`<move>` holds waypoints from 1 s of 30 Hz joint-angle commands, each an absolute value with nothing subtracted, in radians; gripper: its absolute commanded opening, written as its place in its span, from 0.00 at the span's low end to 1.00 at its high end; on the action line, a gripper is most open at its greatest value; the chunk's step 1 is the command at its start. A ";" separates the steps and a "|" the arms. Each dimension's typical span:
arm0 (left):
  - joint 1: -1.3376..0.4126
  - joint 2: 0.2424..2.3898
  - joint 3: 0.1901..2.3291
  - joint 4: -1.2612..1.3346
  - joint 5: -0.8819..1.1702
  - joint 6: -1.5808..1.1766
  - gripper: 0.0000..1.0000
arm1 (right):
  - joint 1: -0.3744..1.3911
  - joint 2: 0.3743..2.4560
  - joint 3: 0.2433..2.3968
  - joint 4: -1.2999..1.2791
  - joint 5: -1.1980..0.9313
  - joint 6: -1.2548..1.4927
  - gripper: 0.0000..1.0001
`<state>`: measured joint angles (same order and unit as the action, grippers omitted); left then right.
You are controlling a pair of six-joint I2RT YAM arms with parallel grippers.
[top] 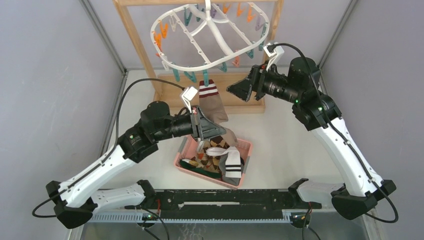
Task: Remove the socks clipped to the hanger
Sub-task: Remove the sock from the hanger.
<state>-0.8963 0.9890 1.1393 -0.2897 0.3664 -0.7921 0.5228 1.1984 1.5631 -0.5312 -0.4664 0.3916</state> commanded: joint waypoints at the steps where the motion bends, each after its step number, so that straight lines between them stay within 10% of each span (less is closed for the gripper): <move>1: -0.888 0.938 1.098 -0.187 0.434 -0.859 0.00 | 0.529 1.209 1.549 -0.357 -0.517 0.367 0.74; 30: -0.636 0.810 0.862 0.126 0.607 -1.159 0.00 | 0.607 1.338 1.475 -0.089 -0.528 0.329 0.71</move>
<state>-0.6514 0.8001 0.8490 0.0406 0.5575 -1.1114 0.5842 1.3342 1.4780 -0.1314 -0.5842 0.3908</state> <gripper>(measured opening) 0.012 0.709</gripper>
